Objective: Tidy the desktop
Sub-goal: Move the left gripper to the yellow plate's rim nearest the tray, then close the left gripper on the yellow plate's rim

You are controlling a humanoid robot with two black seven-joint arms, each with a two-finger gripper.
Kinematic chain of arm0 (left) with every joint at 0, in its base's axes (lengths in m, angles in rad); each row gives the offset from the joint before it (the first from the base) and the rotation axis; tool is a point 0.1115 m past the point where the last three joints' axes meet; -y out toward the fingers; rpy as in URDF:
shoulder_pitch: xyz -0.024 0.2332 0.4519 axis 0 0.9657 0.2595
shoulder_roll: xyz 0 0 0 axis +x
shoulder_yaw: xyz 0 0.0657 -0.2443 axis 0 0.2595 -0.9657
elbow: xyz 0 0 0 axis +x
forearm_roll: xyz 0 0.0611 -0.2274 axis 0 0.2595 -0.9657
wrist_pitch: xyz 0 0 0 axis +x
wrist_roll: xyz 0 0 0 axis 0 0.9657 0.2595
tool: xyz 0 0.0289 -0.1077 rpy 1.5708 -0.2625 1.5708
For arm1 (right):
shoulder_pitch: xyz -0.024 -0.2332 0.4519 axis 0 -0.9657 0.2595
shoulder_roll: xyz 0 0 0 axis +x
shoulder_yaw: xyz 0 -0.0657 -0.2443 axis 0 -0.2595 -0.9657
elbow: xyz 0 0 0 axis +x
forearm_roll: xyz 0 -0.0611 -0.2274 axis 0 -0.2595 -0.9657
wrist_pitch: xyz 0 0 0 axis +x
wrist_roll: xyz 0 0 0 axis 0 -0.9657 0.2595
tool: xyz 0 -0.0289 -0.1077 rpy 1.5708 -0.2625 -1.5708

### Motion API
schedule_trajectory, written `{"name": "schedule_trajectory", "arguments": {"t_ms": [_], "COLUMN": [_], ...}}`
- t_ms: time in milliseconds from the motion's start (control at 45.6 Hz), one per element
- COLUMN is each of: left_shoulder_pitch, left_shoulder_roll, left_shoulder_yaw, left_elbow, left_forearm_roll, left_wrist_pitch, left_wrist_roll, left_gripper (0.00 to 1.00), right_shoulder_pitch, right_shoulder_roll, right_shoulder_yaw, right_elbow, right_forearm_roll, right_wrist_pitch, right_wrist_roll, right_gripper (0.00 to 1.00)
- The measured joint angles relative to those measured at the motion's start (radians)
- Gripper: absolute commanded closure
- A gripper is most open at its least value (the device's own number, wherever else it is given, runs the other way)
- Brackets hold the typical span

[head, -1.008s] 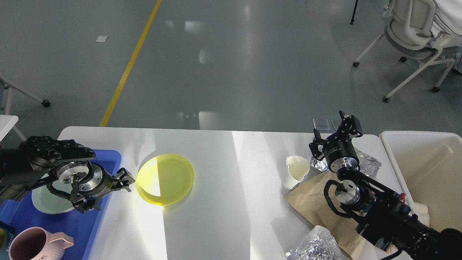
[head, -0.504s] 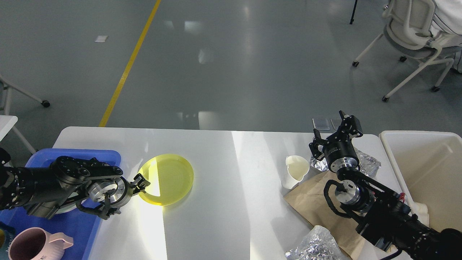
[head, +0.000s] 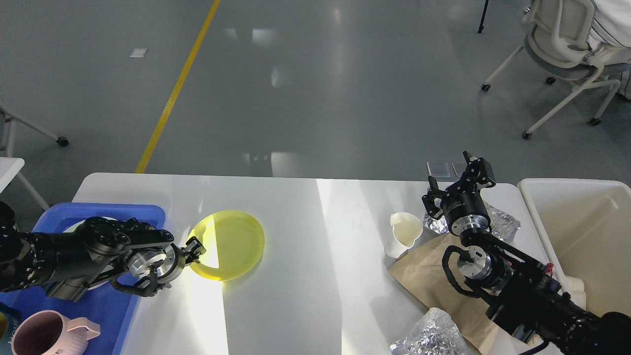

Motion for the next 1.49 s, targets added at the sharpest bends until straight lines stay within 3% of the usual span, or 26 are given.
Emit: {"name": "schedule_trajectory", "arguments": {"t_ms": [833, 1490], "left_shoulder_pitch": [0.023, 0.014], "left_shoulder_roll": [-0.023, -0.023], "left_shoulder_yaw": [-0.026, -0.047], "left_elbow": [0.000, 0.002], "left_forearm_roll": [0.005, 0.019], "left_wrist_pitch": [0.049, 0.049], "left_wrist_roll": [-0.023, -0.023], "left_gripper": [0.83, 0.85], "right_shoulder_pitch": [0.000, 0.000], "right_shoulder_roll": [0.000, 0.000], "right_shoulder_yaw": [0.000, 0.000], "right_elbow": [0.000, 0.000], "right_forearm_roll": [0.000, 0.000], "right_wrist_pitch": [0.000, 0.000], "right_wrist_roll": [0.000, 0.000], "right_gripper": [0.00, 0.00]}}
